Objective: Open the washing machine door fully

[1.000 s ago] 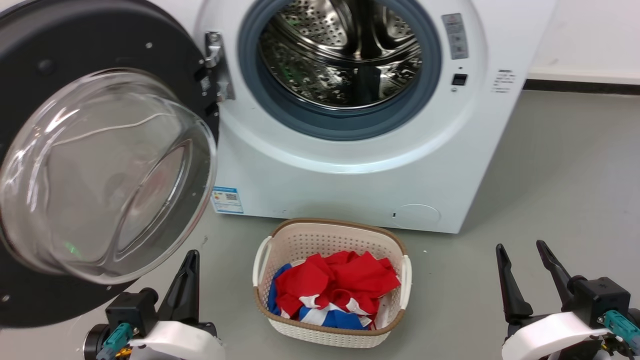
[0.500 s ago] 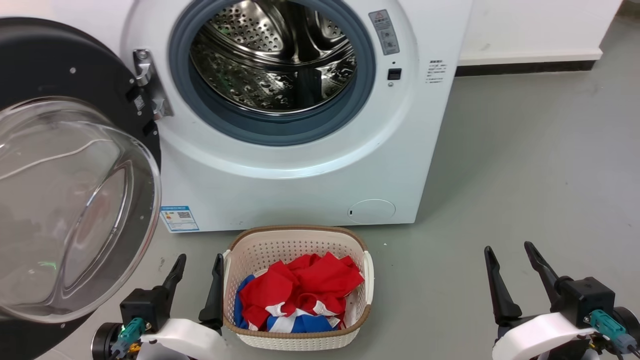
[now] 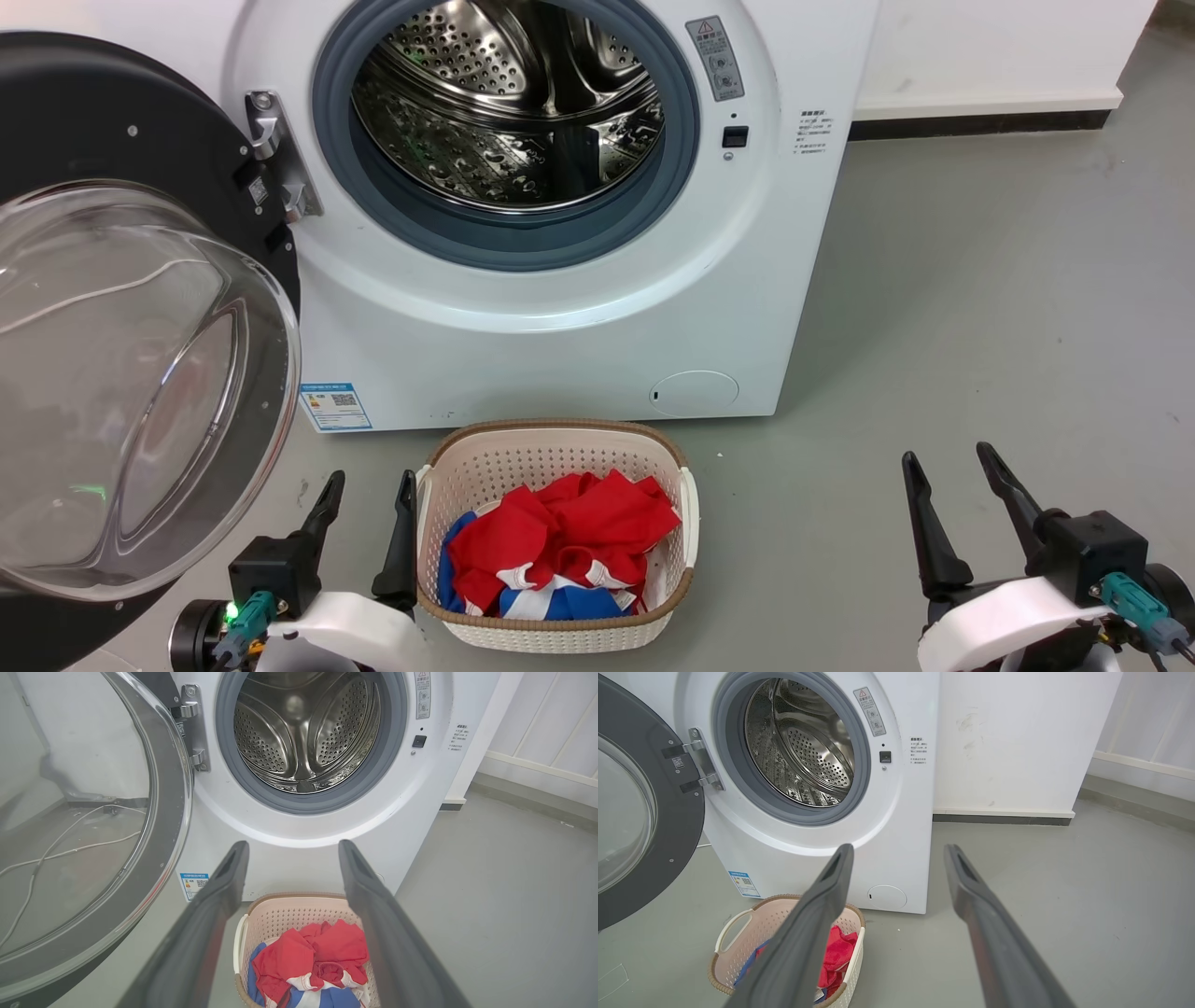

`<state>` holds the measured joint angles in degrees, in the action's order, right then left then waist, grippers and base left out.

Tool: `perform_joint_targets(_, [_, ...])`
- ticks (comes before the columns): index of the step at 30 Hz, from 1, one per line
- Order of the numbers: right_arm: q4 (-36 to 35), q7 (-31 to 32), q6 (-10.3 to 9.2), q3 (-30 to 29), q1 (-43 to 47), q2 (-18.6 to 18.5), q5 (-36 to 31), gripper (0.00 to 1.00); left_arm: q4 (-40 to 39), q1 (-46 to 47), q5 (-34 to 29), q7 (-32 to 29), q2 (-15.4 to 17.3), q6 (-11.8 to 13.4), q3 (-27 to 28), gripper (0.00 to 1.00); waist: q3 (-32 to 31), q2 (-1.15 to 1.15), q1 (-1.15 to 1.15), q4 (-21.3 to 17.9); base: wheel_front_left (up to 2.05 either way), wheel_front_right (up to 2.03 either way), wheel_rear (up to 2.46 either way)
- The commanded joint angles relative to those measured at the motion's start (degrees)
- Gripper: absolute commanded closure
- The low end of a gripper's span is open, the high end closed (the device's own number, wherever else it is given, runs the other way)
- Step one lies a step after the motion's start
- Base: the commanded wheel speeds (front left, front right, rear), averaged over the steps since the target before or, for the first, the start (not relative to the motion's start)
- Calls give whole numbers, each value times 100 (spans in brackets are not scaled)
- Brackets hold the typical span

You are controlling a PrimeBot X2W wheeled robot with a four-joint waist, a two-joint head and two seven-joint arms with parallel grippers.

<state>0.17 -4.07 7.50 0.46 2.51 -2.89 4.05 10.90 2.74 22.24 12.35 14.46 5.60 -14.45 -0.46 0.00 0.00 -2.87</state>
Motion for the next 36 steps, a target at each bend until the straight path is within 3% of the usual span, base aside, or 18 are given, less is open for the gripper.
perform_joint_targets(1, [13,-27,-1,-2,-63,5,-17,0,-31,72,-55,42,39,35,-12,0,3,0,0,21,0,0,0])
perform_joint_targets(22, [81,-72,-1,49,-46,5,4,0,-84,59,70,-47,90,92,-47,0,43,0,0,69,0,0,0])
perform_joint_targets(23, [86,-43,0,45,5,-1,2,100,-60,-4,62,-45,93,76,-42,100,43,0,0,70,0,0,0])
perform_joint_targets(26, [192,-35,0,49,62,0,9,100,41,-59,77,-63,61,68,-54,100,43,0,0,70,0,0,0])
perform_joint_targets(36, [341,43,0,39,-68,-76,1416,100,86,13,1114,-334,-120,-137,267,100,45,0,0,90,0,0,0])
